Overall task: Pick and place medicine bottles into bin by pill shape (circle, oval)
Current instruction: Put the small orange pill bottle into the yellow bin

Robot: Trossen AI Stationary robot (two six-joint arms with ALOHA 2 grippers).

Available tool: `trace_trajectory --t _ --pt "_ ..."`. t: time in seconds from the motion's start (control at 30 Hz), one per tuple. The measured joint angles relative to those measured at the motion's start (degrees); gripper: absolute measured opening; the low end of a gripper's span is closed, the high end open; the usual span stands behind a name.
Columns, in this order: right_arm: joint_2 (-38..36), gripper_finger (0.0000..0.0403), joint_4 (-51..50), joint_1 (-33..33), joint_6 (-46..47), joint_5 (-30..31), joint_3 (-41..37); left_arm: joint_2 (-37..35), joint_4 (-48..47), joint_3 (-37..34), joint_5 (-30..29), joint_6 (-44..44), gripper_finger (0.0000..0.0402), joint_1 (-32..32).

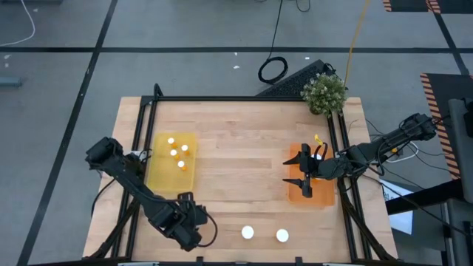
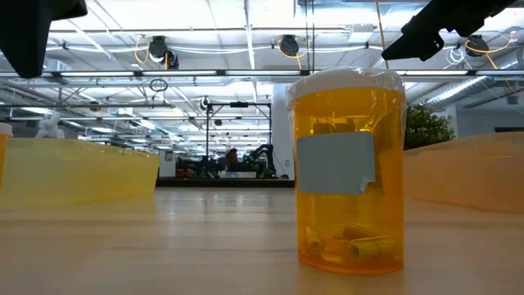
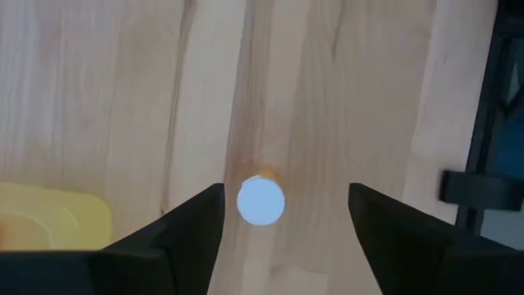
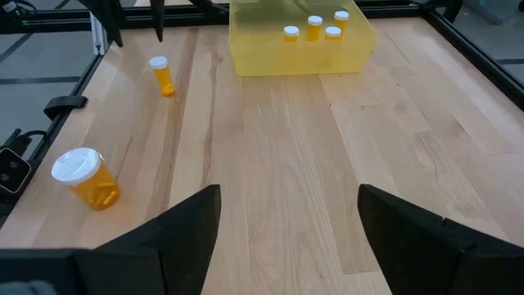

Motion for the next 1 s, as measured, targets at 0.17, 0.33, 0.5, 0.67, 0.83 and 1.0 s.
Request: trace_trajectory --t 0.17,0.33,0.5,0.67,0.83,1.0 --pt "0.0 0.0281 0.0 0.0 0.0 0.0 0.0 0.0 0.6 -2.7 -0.3 -1.3 0.0294 0.1" --pt "0.0 0.0281 -0.1 0.0 0.0 0.0 0.0 0.0 7.5 -6.1 -0.1 -0.5 0.0297 0.1" --pt "0.0 0.0281 -0.1 0.0 0.0 0.0 0.0 0.0 8.5 -8.7 0.1 -2.1 0.0277 0.7" --pt "0.0 0.0281 -0.1 0.0 0.0 0.0 0.0 0.0 8.3 -8.7 0.0 -2.2 0.0253 0.6" --pt "0.0 0.0281 -0.1 0.0 -0.2 0.0 0.0 0.0 8.3 -8.7 0.0 -2.6 0.0245 0.7" --pt "0.0 0.0281 -0.1 0.0 -0.2 0.0 0.0 0.0 8.9 -8.7 -0.8 -2.9 0.0245 0.6"
